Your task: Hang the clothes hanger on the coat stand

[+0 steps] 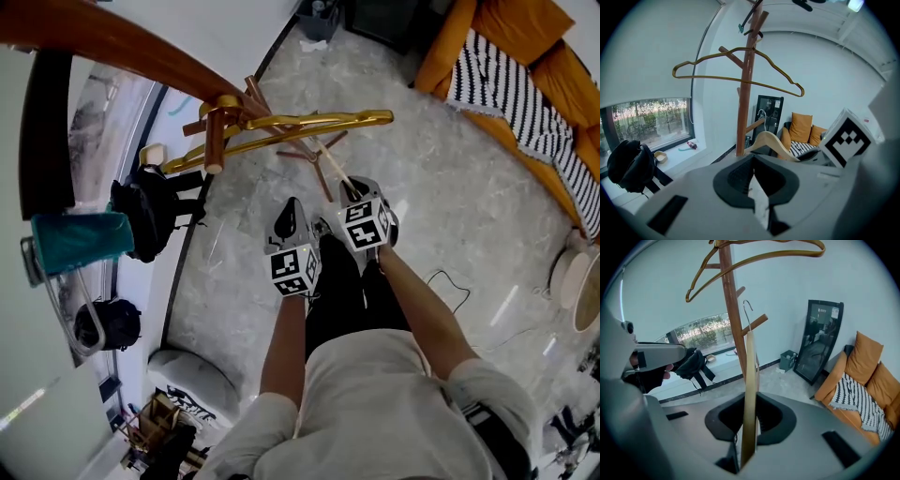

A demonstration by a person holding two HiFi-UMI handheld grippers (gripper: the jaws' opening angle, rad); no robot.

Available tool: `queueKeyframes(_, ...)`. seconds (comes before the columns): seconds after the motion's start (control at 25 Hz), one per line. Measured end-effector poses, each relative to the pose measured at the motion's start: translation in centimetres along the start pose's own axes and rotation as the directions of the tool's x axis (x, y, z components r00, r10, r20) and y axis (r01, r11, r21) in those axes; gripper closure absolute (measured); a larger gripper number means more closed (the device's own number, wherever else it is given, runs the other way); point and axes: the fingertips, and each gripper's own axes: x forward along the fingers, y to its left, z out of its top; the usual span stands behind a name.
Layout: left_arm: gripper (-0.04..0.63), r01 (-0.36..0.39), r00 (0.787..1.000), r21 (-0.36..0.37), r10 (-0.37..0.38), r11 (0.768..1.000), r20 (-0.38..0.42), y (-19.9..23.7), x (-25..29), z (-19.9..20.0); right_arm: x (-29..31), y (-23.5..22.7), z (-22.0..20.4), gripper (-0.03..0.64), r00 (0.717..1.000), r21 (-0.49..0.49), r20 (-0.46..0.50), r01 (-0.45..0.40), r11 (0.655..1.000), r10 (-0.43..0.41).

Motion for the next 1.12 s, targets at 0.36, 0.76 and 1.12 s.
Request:
queueKeyframes(0.36, 0.586, 0.012, 1.000, -0.008, -0.012, 1.000, -0.019, 1.2, 1.2, 0.1, 2.1, 0.2, 0.9, 0.581, 1.000, 0.013, -0.009, 0.001, 1.000, -0.001)
queueKeyframes(0.76, 0.586, 0.007, 0.999, -0.007, -0.007, 1.000, -0.035, 1.7, 2.6, -0.7, 4.4, 0.5, 0.9, 0.581, 1.000, 0.013, -0.009, -0.023, 1.000, 0.023)
queueKeyframes(1.12, 0.586, -0.008, 0.999, -0.019, 0.007, 1.000, -0.053, 1.7, 3.3, -1.6, 5.6, 0.1, 0.1, 0.581, 0.999, 0.027, -0.022, -0.046, 0.999, 0.047)
